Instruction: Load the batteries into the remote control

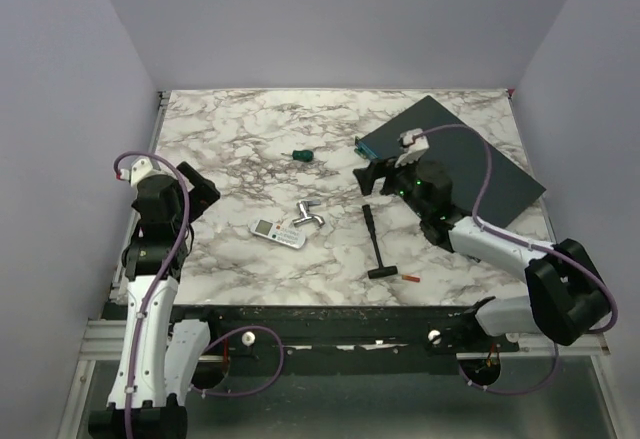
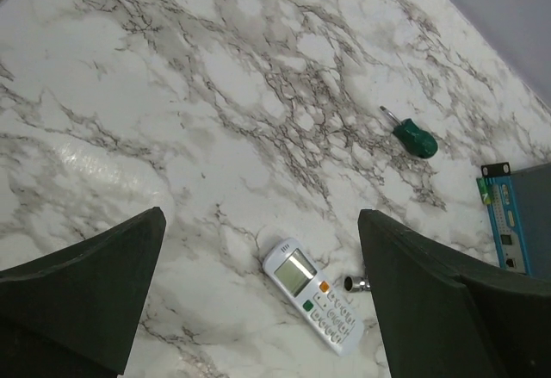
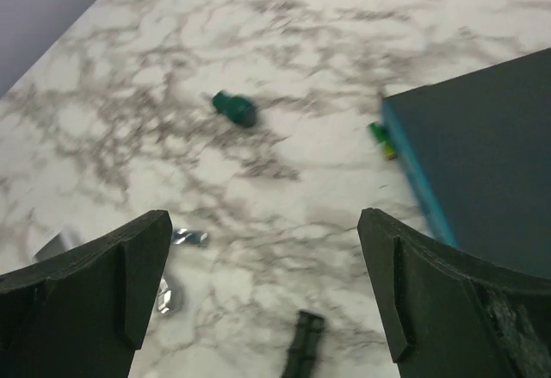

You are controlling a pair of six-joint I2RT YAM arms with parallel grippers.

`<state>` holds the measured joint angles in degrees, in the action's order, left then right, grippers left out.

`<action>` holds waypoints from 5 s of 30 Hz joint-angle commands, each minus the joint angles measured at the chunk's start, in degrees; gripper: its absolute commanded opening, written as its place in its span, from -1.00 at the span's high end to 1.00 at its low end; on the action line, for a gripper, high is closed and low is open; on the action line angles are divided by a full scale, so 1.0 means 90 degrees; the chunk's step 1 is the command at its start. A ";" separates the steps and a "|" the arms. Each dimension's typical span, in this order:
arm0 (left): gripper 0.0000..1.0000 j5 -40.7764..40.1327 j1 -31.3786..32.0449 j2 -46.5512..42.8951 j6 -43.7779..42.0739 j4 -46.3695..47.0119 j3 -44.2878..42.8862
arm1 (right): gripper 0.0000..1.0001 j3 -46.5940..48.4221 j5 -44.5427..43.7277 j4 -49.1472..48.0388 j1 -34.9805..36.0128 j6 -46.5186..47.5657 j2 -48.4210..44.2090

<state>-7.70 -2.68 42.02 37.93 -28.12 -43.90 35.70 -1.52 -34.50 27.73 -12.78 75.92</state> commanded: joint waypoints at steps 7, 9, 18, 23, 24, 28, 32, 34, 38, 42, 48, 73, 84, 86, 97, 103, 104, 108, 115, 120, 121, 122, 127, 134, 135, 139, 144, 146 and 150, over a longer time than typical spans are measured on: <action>-0.97 0.1076 -0.0047 -0.0919 -0.1158 -0.1010 0.0081 | -1.00 0.0462 0.1560 0.0958 0.1927 -0.0587 0.0601; -0.97 0.1184 -0.0045 -0.0946 -0.1256 -0.0932 0.0280 | -1.00 0.0582 0.1653 0.1040 0.2181 -0.0501 0.0868; -0.97 0.1578 -0.0044 -0.1226 -0.1441 -0.0892 0.0544 | -0.99 0.0757 0.1725 0.1071 0.2772 -0.0127 0.1874; -0.97 0.1617 -0.0044 -0.1253 -0.1451 -0.0889 0.0561 | -0.96 0.1067 0.1659 0.1197 0.2903 0.0077 0.2355; -0.97 0.1641 -0.0050 -0.1249 -0.1460 -0.0889 0.0570 | -0.96 0.1106 0.1675 0.1166 0.2913 0.0081 0.2420; -0.97 0.1686 -0.0044 -0.1221 -0.1461 -0.0865 0.0581 | -0.93 0.1209 0.1614 0.1112 0.2991 0.0293 0.2659; -0.97 0.1619 -0.0044 -0.1182 -0.1440 -0.0897 0.0561 | -0.93 0.1290 0.1411 0.1074 0.3055 0.0685 0.2850; -0.97 0.1608 -0.0048 -0.1177 -0.1441 -0.0897 0.0556 | -0.93 0.1373 0.1371 0.1134 0.3060 0.0803 0.2959; -0.97 0.1581 -0.0053 -0.1202 -0.1451 -0.0899 0.0559 | -0.93 0.1563 0.1415 0.1253 0.3066 0.0981 0.3195; -0.97 0.1568 -0.0054 -0.1242 -0.1458 -0.0899 0.0568 | -0.92 0.1725 0.1150 0.1387 0.3072 0.1160 0.3382; -0.97 0.1569 -0.0054 -0.1311 -0.1470 -0.0898 0.0570 | -0.91 0.1882 0.0872 0.1613 0.3138 0.1614 0.3558; -0.97 0.1673 -0.0064 -0.1352 -0.1490 -0.0859 0.0591 | -0.11 0.2530 -0.0157 0.2197 0.3629 0.2144 0.4299; -0.94 0.1937 -0.0065 -0.1396 -0.1471 -0.0755 0.0604 | 0.99 0.2075 0.0120 0.2315 0.3639 0.1110 0.3305; -0.92 0.1962 -0.0064 -0.1447 -0.1445 -0.0691 0.0609 | 0.99 0.1731 0.0120 0.1979 0.3633 0.0664 0.2726; -0.75 0.4078 0.0092 -0.1765 0.0788 0.0372 0.1012 | 0.99 0.0519 0.0189 0.1983 0.3813 -0.0916 0.0533; -0.74 0.3846 0.0806 -0.1950 0.1607 0.0471 0.0983 | 0.99 0.0076 -0.0447 0.2548 0.3860 -0.1635 -0.0883; -0.74 0.3795 0.0923 -0.1963 0.1719 0.0519 0.1019 | 0.99 0.0027 -0.0529 0.2641 0.3856 -0.1694 -0.1068; -0.74 0.3723 0.1434 -0.1960 0.2287 0.1026 0.1327 | 0.99 0.0076 -0.0620 0.3096 0.3856 -0.1743 -0.1492; -0.74 0.3205 0.2565 -0.1612 0.2917 0.1808 0.1635 | 0.99 -0.0073 -0.0633 0.3462 0.3857 -0.1819 -0.1864; -0.73 0.2853 0.3010 -0.1511 0.3280 0.2424 0.1768 | 0.99 -0.0198 -0.0513 0.3502 0.3856 -0.1731 -0.2166; -0.73 0.2766 0.3096 -0.1442 0.3259 0.2362 0.1714 | 0.99 -0.0223 -0.0529 0.3501 0.3853 -0.1711 -0.2260; -0.72 0.2650 0.3205 -0.1365 0.3246 0.2319 0.1661 | 0.99 -0.0231 -0.0526 0.3510 0.3861 -0.1679 -0.2349; -0.67 0.2183 0.3716 -0.0937 0.3319 0.2237 0.1414 | 0.99 -0.0145 -0.0277 0.3607 0.3860 -0.1394 -0.2416; -0.66 0.1666 0.4254 -0.0332 0.3458 0.2144 0.1114 | 0.99 -0.0128 -0.0108 0.3571 0.3868 -0.1270 -0.2318; -0.65 0.1641 0.4294 -0.0267 0.3461 0.2166 0.1085 | 0.99 -0.0130 -0.0090 0.3547 0.3871 -0.1282 -0.2327; -0.57 0.1545 0.4389 0.0034 0.3476 0.2183 0.0956 | 0.99 -0.0128 0.0002 0.3485 0.3866 -0.1224 -0.2340; -0.49 0.1445 0.4522 0.0308 0.3499 0.2257 0.0888 | 0.99 -0.0073 0.0120 0.3443 0.3888 -0.1139 -0.2280; -0.45 0.1404 0.4555 0.0378 0.3518 0.2324 0.0900 | 0.99 -0.0056 0.0309 0.3419 0.3902 -0.1139 -0.2236; -0.26 0.1423 0.4621 0.0482 0.3520 0.2488 0.0953 | 0.99 -0.0088 0.0365 0.3308 0.3943 -0.1110 -0.2220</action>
<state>6.70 38.13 45.63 68.88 -8.45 -34.28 33.74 -0.54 -2.83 62.35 -23.90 55.77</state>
